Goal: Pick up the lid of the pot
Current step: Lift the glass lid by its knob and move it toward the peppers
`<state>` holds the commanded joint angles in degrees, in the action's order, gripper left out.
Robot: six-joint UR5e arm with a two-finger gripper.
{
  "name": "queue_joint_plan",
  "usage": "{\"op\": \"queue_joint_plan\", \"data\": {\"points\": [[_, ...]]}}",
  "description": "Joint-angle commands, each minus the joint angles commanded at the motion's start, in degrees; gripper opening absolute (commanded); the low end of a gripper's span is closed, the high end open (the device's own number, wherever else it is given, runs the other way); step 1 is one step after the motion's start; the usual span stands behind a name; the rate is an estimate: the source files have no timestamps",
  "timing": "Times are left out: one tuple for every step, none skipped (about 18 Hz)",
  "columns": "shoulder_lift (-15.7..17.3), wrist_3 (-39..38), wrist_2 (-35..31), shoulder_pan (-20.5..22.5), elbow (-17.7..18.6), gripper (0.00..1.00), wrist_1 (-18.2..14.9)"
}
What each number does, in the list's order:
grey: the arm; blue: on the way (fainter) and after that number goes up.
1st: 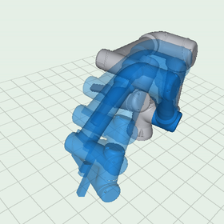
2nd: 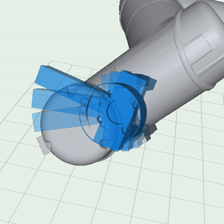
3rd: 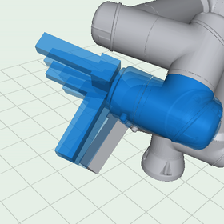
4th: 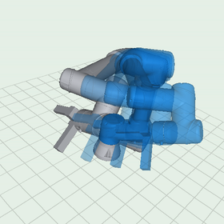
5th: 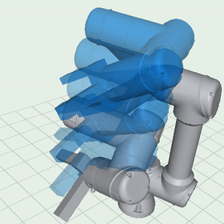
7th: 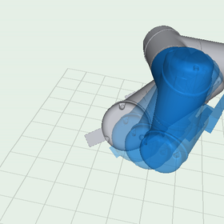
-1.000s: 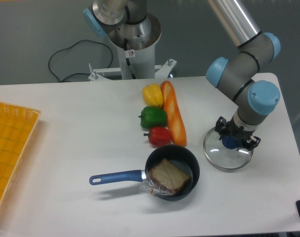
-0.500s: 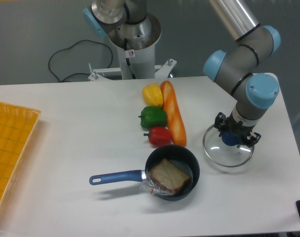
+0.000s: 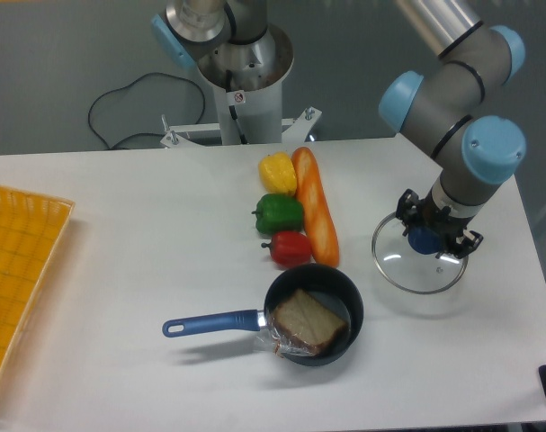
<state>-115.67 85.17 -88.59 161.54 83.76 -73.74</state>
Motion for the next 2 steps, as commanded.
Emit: {"op": "queue_joint_plan", "data": {"points": [[0.18, 0.00, 0.00, 0.00, 0.00, 0.53, 0.00], [0.27, 0.00, 0.00, -0.09, 0.00, 0.53, 0.00]]}}
